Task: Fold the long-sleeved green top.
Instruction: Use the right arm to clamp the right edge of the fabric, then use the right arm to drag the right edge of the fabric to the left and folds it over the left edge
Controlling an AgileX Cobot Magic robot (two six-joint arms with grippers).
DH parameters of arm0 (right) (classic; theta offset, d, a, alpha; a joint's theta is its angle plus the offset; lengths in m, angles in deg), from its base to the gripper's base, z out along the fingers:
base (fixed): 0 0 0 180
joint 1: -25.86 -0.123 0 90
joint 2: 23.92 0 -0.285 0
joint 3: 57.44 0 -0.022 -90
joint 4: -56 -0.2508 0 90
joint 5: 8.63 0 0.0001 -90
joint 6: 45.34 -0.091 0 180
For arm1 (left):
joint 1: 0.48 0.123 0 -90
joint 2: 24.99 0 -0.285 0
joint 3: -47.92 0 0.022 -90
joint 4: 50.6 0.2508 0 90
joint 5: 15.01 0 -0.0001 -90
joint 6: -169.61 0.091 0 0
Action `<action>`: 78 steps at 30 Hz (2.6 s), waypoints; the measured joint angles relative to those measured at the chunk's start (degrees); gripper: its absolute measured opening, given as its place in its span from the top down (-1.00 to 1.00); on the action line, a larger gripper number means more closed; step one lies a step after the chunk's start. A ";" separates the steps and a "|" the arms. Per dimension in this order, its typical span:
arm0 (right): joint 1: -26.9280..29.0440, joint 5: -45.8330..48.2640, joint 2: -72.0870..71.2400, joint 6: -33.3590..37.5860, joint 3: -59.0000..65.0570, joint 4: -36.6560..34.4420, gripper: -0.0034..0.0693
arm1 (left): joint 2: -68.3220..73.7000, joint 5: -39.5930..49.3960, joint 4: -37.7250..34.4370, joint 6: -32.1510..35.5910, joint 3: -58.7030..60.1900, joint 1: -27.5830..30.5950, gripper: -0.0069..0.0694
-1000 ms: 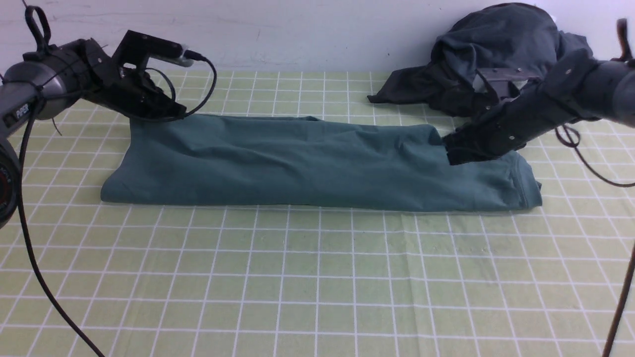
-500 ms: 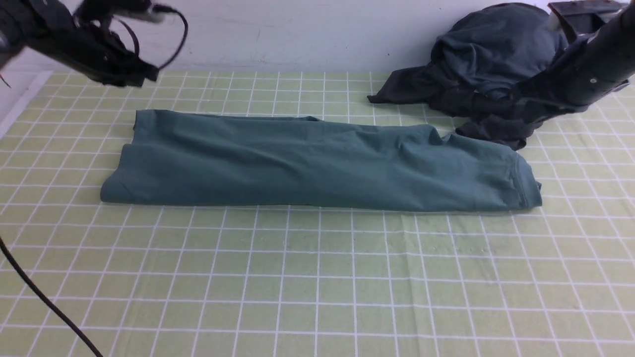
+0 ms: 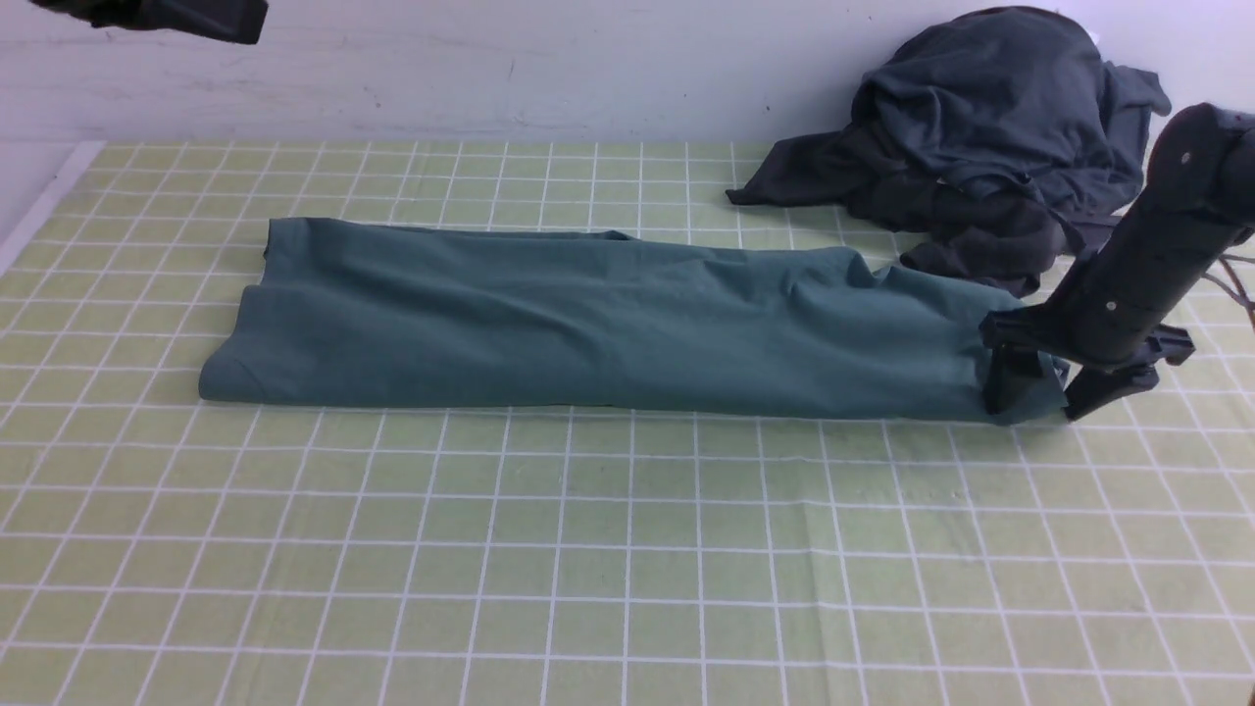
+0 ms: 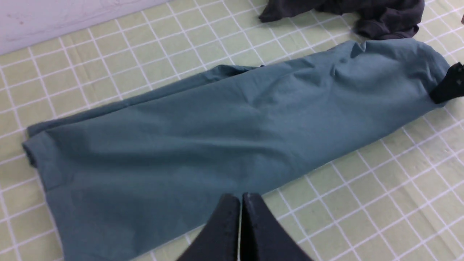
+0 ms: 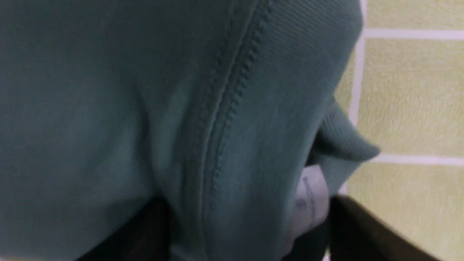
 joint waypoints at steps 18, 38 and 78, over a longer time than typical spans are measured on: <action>2.11 7.57 -3.04 8.07 -11.58 6.45 0.85 | -36.21 -8.25 10.58 -10.72 45.73 0.05 0.83; -30.47 -6.09 -1.30 9.09 -30.83 0.27 0.86 | -43.29 -21.71 9.80 -13.54 67.86 -4.00 0.83; -41.07 -20.13 17.10 5.45 -31.92 -4.33 0.92 | -43.34 -23.34 3.22 -13.39 67.86 -4.05 0.83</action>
